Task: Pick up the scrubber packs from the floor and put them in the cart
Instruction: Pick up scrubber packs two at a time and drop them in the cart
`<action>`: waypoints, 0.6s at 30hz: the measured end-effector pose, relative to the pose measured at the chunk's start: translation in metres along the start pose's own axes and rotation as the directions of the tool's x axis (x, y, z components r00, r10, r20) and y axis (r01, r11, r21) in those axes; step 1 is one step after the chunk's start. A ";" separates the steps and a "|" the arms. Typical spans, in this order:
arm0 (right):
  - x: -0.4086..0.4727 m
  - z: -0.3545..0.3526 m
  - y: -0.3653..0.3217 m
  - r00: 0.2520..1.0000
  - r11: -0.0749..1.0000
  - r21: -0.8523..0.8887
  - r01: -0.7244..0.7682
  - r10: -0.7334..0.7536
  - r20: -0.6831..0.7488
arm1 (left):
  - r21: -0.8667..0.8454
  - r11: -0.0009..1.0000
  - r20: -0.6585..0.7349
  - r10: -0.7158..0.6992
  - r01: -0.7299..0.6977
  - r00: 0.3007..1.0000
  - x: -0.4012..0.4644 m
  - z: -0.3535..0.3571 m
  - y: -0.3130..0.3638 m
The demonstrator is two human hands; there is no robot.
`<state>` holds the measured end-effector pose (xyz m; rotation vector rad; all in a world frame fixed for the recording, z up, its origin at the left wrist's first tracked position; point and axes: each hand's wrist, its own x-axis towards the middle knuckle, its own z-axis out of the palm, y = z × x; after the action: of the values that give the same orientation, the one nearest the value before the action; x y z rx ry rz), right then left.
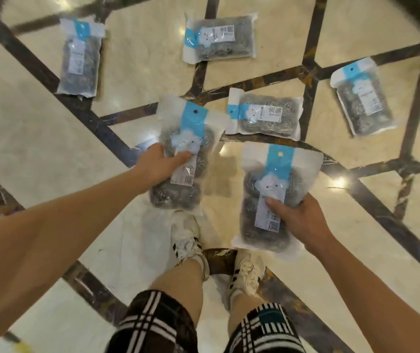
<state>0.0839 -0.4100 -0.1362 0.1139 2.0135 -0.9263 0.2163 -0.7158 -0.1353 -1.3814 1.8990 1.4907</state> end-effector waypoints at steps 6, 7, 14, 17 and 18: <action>-0.135 -0.080 -0.135 0.979 0.969 0.209 0.133 -0.162 0.127 | -0.505 0.863 0.180 0.084 0.019 0.980 -0.177 -0.030 0.090; -0.155 -0.094 -0.154 0.970 0.963 0.229 0.139 -0.179 0.165 | -0.532 0.846 0.193 0.077 0.038 0.978 -0.202 -0.037 0.106; -0.293 -0.171 -0.262 0.923 0.946 0.279 0.165 -0.248 0.295 | -0.606 0.794 0.118 0.026 0.052 0.993 -0.352 -0.098 0.199; -0.347 -0.190 -0.294 0.946 0.924 0.338 0.177 -0.254 0.199 | -0.610 0.793 0.095 0.070 0.002 0.993 -0.400 -0.123 0.234; -0.364 -0.193 -0.302 0.952 0.919 0.345 0.190 -0.258 0.165 | -0.608 0.793 0.089 0.086 -0.014 0.992 -0.413 -0.131 0.244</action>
<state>0.0462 -0.4073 0.3731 -0.0352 1.6896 -1.3586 0.2356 -0.6464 0.3570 -1.4491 1.4401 2.2897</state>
